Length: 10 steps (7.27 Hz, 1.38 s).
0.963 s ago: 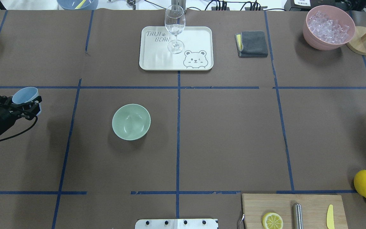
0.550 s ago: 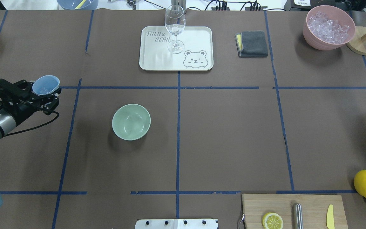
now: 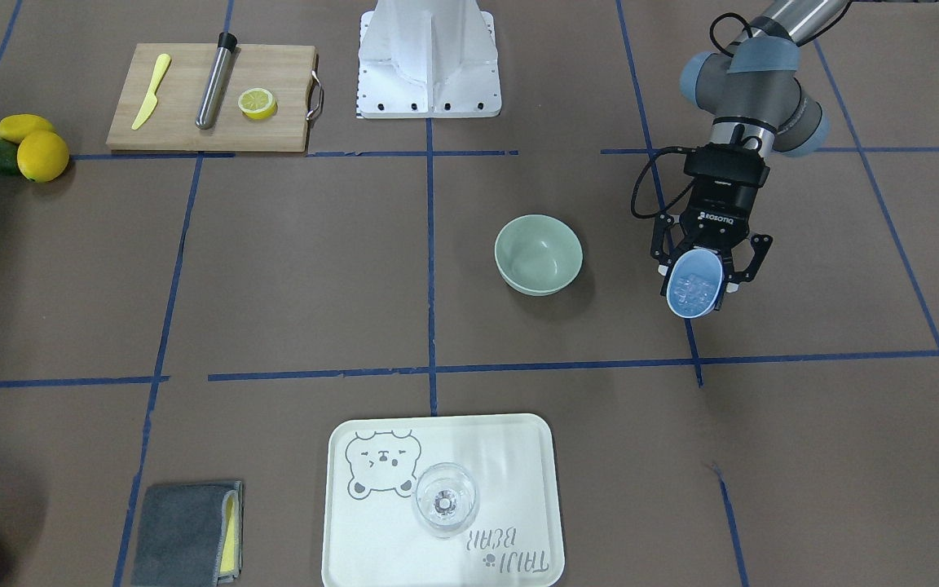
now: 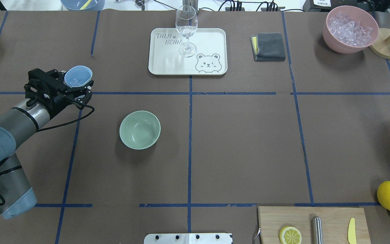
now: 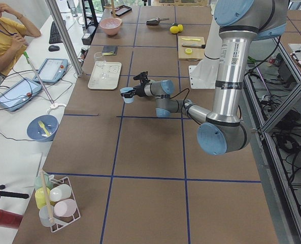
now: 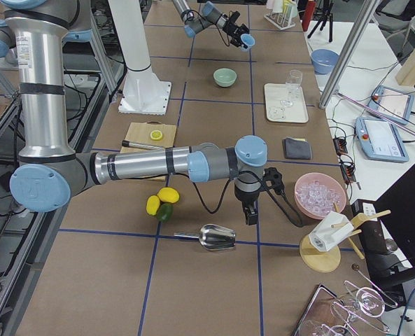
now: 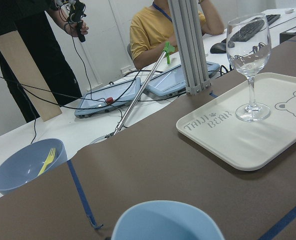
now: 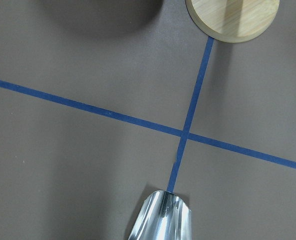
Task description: Pour ice into bowl
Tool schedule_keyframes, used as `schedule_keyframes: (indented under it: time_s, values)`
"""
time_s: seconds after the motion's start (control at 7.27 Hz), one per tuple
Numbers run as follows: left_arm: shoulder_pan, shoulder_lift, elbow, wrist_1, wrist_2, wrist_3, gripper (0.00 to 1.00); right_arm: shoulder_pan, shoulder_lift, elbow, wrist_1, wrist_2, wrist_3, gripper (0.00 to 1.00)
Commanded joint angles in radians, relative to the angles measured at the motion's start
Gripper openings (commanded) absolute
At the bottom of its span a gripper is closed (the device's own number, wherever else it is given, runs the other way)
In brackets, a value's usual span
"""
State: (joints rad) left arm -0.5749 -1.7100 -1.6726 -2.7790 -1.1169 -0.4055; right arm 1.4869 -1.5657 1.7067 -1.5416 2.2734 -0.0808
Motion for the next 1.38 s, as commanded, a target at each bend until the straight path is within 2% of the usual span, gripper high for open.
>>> schedule_keyframes:
  time_s: [0.0, 0.14, 0.41, 0.55, 0.69, 0.83, 1.24]
  values:
    - [0.041, -0.030, 0.002, 0.018, 0.145, 0.223, 0.00, 0.001, -0.001, 0.001, 0.000, 0.000, 0.003, 1.00]
    - [0.091, -0.034, 0.005, 0.022, 0.207, 0.237, 0.00, 0.003, -0.001, 0.001, 0.000, 0.000, 0.004, 1.00]
    - [0.196, -0.136, 0.007, 0.161, 0.369, 0.377, 0.00, 0.004, -0.001, -0.001, 0.000, 0.000, 0.004, 1.00]
    - [0.214, -0.161, 0.013, 0.232, 0.376, 0.381, 0.00, 0.004, -0.001, -0.001, 0.000, 0.000, 0.004, 1.00]
    - [0.233, -0.163, 0.013, 0.274, 0.423, 0.477, 0.00, 0.004, -0.001, -0.002, 0.000, 0.000, 0.004, 1.00]
    - [0.242, -0.163, 0.004, 0.271, 0.466, 0.607, 0.00, 0.004, -0.001, -0.002, 0.000, 0.000, 0.004, 1.00]
    - [0.253, -0.163, 0.002, 0.269, 0.470, 0.837, 0.00, 0.004, 0.001, -0.004, 0.000, -0.002, 0.006, 1.00]
